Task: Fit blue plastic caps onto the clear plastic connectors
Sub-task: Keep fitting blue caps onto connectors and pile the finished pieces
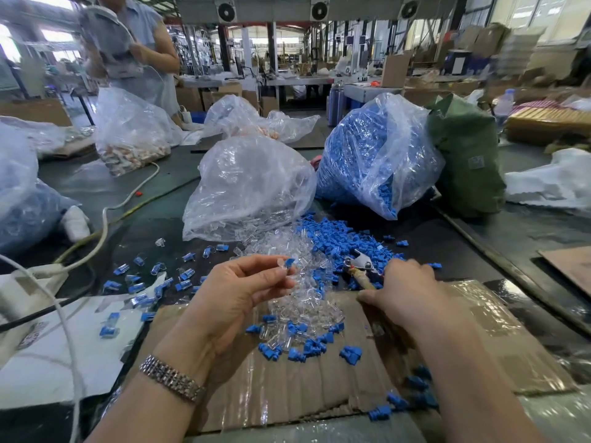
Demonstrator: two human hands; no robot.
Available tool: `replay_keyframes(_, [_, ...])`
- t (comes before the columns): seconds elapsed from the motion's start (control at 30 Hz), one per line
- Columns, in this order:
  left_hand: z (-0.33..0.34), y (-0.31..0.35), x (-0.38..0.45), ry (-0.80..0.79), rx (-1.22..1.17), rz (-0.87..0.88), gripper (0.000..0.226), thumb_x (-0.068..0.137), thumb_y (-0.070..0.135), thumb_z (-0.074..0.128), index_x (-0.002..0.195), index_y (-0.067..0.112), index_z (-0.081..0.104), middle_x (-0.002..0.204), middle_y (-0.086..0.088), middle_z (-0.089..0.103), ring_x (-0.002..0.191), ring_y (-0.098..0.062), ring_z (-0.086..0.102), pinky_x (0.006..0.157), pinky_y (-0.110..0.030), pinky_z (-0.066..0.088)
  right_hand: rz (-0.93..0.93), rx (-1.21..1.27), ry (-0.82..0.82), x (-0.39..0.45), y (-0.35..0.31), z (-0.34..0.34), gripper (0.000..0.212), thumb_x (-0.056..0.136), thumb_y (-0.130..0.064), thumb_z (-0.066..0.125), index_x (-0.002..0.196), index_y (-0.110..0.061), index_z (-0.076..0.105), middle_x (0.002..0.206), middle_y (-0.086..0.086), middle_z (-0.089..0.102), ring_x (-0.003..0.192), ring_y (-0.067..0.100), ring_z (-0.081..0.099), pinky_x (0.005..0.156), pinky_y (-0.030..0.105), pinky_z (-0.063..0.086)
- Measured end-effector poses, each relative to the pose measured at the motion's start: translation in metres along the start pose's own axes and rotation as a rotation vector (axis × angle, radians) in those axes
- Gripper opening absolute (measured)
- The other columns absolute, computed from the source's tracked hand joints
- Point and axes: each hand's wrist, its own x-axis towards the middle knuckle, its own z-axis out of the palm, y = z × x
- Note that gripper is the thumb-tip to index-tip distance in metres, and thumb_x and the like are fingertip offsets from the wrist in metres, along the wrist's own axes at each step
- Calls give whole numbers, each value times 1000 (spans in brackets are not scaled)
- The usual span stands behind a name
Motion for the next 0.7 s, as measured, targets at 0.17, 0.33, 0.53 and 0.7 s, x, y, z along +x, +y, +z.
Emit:
replay_keyframes(0.17, [0, 1, 0, 15, -26, 19, 21, 74, 2, 74, 94, 3, 80, 108, -25, 74, 85, -27, 75, 71, -26, 60, -88, 85, 80, -5, -3, -3, 34, 93, -44, 57, 76, -16, 49, 94, 10, 58, 88, 29, 52, 67, 35, 39])
replay_keyframes(0.33, [-6, 1, 3, 67, -145, 29, 20, 77, 0, 73, 95, 6, 80, 111, -24, 73, 91, -27, 75, 70, -27, 61, -247, 649, 41, -13, -5, -18, 33, 97, -32, 57, 76, -7, 55, 67, 5, 50, 61, 21, 51, 58, 43, 47])
replay_keyframes(0.53, [-6, 1, 4, 56, -159, 54, 19, 76, 4, 76, 93, 11, 82, 112, -18, 75, 100, -25, 74, 74, -28, 61, -460, 906, -612, -32, -15, -17, 35, 100, -27, 61, 113, 5, 64, 83, 6, 69, 81, 22, 70, 77, 38, 60])
replay_keyframes(0.7, [-3, 1, 3, 53, -68, 51, 29, 66, 12, 81, 95, 11, 81, 110, -18, 75, 105, -31, 71, 98, -45, 57, -527, 818, -588, -46, -29, -15, 40, 102, -27, 58, 109, 12, 61, 91, 13, 70, 95, 36, 72, 88, 49, 60])
